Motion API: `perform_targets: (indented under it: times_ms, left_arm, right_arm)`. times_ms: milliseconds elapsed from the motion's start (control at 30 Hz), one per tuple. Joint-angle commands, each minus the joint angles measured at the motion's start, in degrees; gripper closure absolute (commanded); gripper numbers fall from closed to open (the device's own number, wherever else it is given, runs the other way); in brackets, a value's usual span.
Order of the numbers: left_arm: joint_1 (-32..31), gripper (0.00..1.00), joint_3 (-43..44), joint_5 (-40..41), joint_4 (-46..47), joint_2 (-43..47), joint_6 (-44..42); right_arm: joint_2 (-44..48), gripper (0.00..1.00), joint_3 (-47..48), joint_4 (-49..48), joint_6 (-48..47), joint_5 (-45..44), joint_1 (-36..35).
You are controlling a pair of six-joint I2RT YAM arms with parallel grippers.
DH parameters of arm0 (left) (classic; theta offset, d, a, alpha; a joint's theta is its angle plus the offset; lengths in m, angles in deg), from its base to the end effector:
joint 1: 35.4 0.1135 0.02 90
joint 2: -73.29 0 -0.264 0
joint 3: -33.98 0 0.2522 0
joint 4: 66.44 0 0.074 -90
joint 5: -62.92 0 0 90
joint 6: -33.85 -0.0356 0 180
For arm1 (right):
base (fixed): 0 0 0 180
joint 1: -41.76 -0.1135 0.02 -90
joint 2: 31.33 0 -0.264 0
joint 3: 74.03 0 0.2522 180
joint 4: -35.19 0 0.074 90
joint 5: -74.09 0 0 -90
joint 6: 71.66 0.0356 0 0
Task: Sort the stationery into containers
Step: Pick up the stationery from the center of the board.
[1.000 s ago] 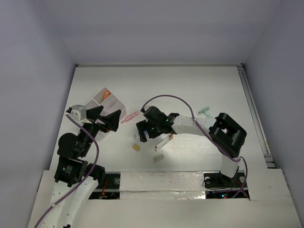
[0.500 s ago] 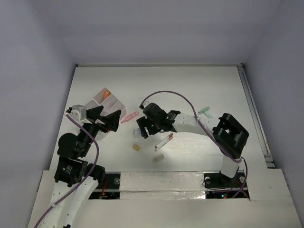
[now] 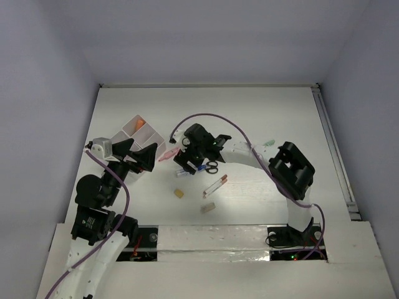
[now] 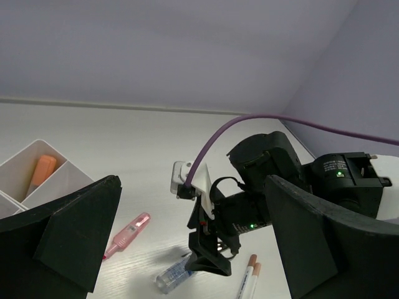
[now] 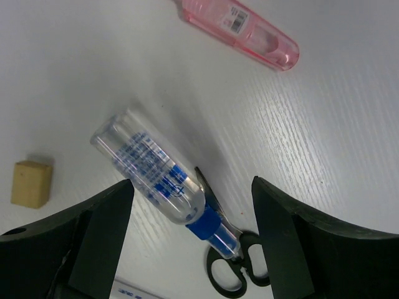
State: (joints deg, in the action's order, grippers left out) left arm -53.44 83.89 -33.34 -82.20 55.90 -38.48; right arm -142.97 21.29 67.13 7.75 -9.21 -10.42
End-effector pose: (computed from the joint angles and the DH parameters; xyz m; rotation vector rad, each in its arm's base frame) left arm 0.0801 -0.0302 0.3595 0.0999 1.2999 -0.6041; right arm 0.2617 0.3440 0.2064 -1.3280 2.0715 0.4676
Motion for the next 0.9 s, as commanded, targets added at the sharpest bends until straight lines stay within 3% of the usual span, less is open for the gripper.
perform_targets:
  times_ms: [0,333,567,700,867]
  left_arm:
    - [-0.41,0.01,2.35,1.16,2.09,0.69,-1.15]
    - [-0.41,0.01,2.71,3.36,2.18,1.30,-1.06]
    - [-0.41,0.01,2.53,3.27,2.09,1.30,-0.62]
    - [-0.41,0.01,2.36,3.27,2.17,1.39,-0.36]
    - [-0.41,0.01,2.44,3.27,2.18,1.57,-0.01]
  right_arm:
    - [-1.47,0.18,2.90,4.23,-8.91,6.48,0.68]
    - [-6.31,0.27,5.10,7.58,-12.61,10.70,0.68]
    - [-9.83,0.43,9.58,9.34,-14.19,12.02,0.68]
    - [-10.09,0.62,10.72,10.21,-15.51,12.46,0.68]
    - [-8.43,0.76,10.38,10.22,-16.74,12.28,0.68]
